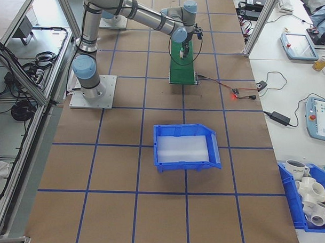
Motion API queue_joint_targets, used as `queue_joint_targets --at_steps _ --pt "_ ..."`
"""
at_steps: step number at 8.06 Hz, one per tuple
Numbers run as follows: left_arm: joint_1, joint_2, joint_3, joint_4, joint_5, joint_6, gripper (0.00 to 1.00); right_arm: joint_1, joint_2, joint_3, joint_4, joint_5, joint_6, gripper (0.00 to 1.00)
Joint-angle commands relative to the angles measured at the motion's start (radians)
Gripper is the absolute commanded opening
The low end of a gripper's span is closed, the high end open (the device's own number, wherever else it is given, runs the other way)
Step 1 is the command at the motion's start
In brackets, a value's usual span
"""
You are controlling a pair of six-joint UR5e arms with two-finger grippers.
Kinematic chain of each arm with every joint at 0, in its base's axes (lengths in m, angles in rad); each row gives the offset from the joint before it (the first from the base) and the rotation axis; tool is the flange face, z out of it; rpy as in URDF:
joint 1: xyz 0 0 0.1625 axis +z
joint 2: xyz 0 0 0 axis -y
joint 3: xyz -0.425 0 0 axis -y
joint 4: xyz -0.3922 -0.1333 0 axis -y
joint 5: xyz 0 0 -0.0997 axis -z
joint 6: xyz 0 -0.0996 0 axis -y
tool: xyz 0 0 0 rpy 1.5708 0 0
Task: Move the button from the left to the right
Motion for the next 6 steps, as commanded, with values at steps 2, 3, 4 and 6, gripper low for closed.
queue_joint_targets --at_steps 2,3,4,6 --pt "0.002 0.001 -0.003 0.0 0.0 0.0 1.0 -0.118 -0.054 -0.002 0.12 -0.013 -0.105 0.03" --pt "0.002 0.001 -0.003 -0.002 0.0 0.002 1.0 -0.164 -0.073 -0.026 0.147 -0.012 -0.138 0.03" --pt "0.003 0.001 -0.003 0.0 0.0 0.002 1.0 -0.231 -0.099 -0.043 0.151 -0.012 -0.191 0.03" --pt "0.002 0.002 -0.003 -0.003 0.0 0.002 1.0 -0.43 -0.146 -0.059 0.152 -0.009 -0.472 0.03"
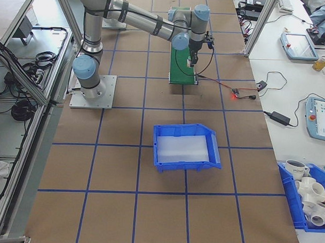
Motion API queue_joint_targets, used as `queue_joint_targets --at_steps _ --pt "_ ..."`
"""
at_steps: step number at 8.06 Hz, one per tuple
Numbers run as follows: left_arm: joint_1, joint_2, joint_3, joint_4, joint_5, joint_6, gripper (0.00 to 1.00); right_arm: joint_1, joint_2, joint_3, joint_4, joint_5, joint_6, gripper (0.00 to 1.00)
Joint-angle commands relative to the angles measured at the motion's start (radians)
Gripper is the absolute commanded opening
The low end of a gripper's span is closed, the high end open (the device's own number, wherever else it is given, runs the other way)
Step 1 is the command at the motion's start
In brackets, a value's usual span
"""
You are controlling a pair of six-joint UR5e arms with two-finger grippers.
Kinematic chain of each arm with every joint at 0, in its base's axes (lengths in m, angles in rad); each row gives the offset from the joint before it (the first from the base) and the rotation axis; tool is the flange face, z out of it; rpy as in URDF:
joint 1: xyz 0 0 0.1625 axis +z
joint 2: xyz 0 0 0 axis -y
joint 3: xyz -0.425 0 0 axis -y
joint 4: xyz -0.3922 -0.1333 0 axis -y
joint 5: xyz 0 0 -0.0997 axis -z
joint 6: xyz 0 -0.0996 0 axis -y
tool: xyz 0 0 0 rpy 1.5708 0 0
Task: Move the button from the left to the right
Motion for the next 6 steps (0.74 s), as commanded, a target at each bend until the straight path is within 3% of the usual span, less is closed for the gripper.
queue_joint_targets --at_steps 1,5,6 --pt "-0.001 -0.002 0.0 -0.001 -0.002 -0.001 1.0 -0.262 -0.067 -0.016 0.001 0.0 -0.443 0.03" --pt "-0.001 0.004 -0.02 0.0 -0.002 0.0 1.0 -0.591 -0.09 -0.045 -0.005 0.021 -0.979 0.03" --pt "-0.001 0.009 -0.022 0.0 0.0 0.0 1.0 -0.673 -0.073 -0.05 -0.02 0.059 -1.118 0.03"
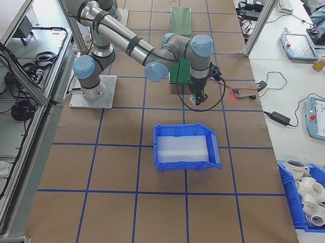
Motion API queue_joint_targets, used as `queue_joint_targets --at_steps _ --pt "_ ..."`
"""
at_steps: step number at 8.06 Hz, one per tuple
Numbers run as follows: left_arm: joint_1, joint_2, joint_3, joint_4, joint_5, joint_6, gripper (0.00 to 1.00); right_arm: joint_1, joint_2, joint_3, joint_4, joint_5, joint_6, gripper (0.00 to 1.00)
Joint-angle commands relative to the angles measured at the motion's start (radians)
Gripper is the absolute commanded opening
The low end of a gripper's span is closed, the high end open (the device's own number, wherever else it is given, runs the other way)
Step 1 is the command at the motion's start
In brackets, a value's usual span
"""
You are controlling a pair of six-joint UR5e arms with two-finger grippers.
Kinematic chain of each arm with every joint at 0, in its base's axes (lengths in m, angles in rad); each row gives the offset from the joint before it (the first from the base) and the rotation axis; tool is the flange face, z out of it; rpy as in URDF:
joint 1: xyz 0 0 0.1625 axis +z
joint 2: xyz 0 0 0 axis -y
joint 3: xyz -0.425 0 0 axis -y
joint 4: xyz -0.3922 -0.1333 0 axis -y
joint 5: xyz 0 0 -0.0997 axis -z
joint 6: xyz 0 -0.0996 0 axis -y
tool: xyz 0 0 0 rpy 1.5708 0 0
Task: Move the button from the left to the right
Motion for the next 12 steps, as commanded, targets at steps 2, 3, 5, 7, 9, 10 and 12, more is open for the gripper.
queue_joint_targets --at_steps 2,3,5,7,9,10,12 --pt "0.002 0.007 -0.008 -0.001 0.001 0.003 1.0 -0.276 0.128 -0.015 -0.114 0.146 -0.479 0.03" --pt "0.002 0.007 -0.008 -0.001 0.002 0.003 1.0 -0.286 0.174 -0.012 -0.172 0.144 -0.532 0.04" --pt "0.008 0.007 -0.009 -0.001 0.002 0.003 1.0 -0.289 0.248 -0.006 -0.219 0.109 -0.646 0.05" --pt "0.006 0.007 -0.009 -0.001 0.002 0.005 1.0 -0.289 0.297 0.002 -0.252 0.081 -0.738 0.19" --pt "0.006 0.012 -0.009 -0.001 0.001 0.003 1.0 -0.289 0.299 0.008 -0.252 0.08 -0.74 0.68" --pt "0.005 0.012 -0.011 -0.001 0.002 0.002 1.0 -0.289 0.291 0.008 -0.248 0.075 -0.74 0.96" --pt "0.005 0.012 -0.034 0.02 -0.003 -0.03 1.0 -0.289 0.149 0.008 -0.109 0.067 -0.732 1.0"
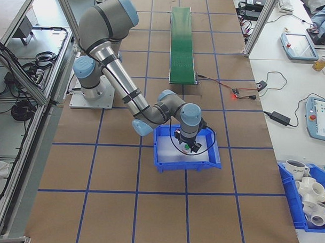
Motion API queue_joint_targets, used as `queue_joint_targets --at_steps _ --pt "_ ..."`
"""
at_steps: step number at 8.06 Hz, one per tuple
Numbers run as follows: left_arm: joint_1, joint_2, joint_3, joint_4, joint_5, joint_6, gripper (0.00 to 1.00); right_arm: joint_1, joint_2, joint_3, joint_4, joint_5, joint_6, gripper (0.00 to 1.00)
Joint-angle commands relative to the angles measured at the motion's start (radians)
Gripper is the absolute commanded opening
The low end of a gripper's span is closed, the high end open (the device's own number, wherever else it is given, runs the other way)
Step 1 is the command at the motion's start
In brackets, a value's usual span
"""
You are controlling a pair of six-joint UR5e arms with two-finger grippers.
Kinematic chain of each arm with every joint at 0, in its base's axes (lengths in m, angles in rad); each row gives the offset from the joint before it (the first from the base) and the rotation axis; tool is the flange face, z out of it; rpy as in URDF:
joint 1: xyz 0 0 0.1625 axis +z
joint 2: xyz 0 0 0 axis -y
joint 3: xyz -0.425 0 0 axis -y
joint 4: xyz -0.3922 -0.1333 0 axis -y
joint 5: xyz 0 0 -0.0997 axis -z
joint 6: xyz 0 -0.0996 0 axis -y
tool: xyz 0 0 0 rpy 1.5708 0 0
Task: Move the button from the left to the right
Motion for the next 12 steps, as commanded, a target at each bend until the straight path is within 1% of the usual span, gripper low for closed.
queue_joint_targets --at_steps 1,2,3,4,5,6,7,9,10,11,12 --pt "0.0 0.001 -0.023 0.029 -0.004 -0.095 1.0 0.003 -0.219 0.0 0.208 0.004 0.011 1.0" --pt "-0.007 0.004 -0.031 0.028 -0.001 -0.11 1.0 0.006 -0.299 0.0 0.288 0.004 0.026 1.0" --pt "-0.007 0.006 -0.034 0.031 -0.002 -0.102 1.0 0.009 -0.386 -0.012 0.386 0.009 0.075 1.0" --pt "-0.007 0.006 -0.034 0.033 -0.005 -0.108 1.0 0.026 -0.473 -0.014 0.483 0.033 0.157 1.0" --pt "-0.007 0.0 -0.033 0.033 -0.016 -0.116 1.0 0.075 -0.526 -0.02 0.561 0.072 0.324 1.0" --pt "-0.007 0.003 -0.03 0.033 -0.016 -0.114 1.0 0.145 -0.546 -0.025 0.6 0.064 0.479 1.0" --pt "-0.007 0.004 -0.028 0.031 -0.006 -0.105 1.0 0.228 -0.549 -0.037 0.613 0.061 0.646 1.0" --pt "-0.007 0.001 -0.026 0.029 -0.005 -0.094 1.0 0.441 -0.557 -0.063 0.637 0.041 0.948 1.0" --pt "-0.007 0.0 -0.026 0.029 -0.005 -0.094 1.0 0.547 -0.563 -0.063 0.645 0.008 1.109 1.0" --pt "-0.007 -0.012 -0.023 0.017 -0.007 -0.088 1.0 0.665 -0.585 -0.063 0.68 0.003 1.254 1.0" --pt "-0.011 -0.019 -0.023 0.019 -0.019 -0.088 1.0 0.789 -0.58 -0.063 0.683 -0.002 1.43 1.0"
